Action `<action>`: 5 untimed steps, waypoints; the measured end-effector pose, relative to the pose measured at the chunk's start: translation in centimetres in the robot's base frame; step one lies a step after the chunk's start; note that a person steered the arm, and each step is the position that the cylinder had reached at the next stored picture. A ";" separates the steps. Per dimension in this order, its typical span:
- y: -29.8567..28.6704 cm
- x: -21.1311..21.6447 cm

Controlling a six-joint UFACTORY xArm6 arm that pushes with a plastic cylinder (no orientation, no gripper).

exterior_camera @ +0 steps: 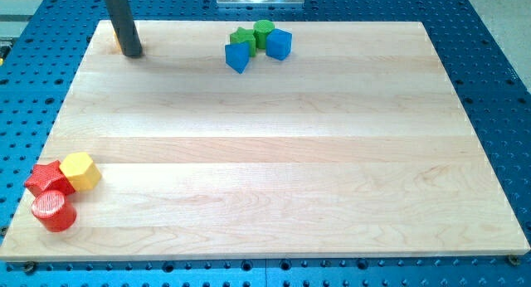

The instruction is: Separate the green blocks

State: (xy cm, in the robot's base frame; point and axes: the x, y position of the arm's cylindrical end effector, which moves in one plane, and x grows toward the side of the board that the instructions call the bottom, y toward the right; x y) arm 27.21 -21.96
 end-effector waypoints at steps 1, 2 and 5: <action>2.0 -1.6; 8.2 -3.9; 15.1 -5.8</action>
State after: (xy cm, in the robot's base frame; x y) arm 21.40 -6.89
